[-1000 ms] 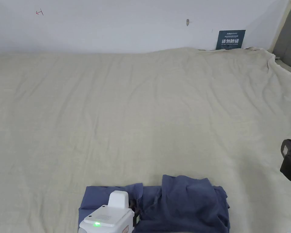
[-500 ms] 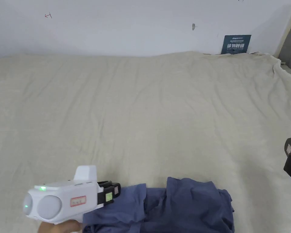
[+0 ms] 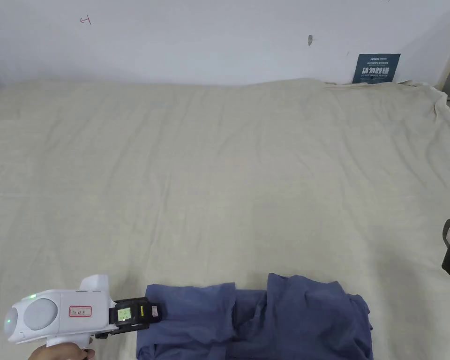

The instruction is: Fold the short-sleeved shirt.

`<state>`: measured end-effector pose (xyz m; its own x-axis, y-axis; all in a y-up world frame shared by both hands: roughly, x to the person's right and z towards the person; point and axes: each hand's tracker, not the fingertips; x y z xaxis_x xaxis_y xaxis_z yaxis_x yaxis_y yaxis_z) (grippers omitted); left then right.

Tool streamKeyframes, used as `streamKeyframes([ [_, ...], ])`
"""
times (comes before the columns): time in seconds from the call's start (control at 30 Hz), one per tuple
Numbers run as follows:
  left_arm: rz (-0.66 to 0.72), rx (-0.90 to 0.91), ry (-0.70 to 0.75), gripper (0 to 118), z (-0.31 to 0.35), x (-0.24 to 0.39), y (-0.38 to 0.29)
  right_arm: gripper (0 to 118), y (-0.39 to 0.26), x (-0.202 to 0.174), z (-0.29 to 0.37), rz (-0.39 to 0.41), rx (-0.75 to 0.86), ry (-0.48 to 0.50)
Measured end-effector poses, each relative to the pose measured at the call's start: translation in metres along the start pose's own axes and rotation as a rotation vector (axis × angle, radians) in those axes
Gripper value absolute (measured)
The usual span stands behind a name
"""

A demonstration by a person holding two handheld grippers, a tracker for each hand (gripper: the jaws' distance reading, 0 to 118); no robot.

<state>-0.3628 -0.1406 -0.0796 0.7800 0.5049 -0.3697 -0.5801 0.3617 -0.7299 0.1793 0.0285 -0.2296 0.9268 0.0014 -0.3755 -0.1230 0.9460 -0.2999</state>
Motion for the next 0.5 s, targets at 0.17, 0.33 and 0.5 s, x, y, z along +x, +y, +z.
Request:
streamKeyframes([
  [0.17,0.013,-0.015,0.035,89,-0.013,0.003,-0.005,0,0.000,0.000,0.000,0.006,-0.005,-0.005],
  [0.33,-0.071,-0.014,0.057,76,-0.015,0.019,-0.004,0,-0.002,0.003,-0.001,0.000,-0.015,-0.012],
  [0.5,-0.084,-0.018,0.035,51,-0.022,0.027,-0.001,0,-0.004,0.004,-0.002,-0.005,-0.019,-0.010],
])
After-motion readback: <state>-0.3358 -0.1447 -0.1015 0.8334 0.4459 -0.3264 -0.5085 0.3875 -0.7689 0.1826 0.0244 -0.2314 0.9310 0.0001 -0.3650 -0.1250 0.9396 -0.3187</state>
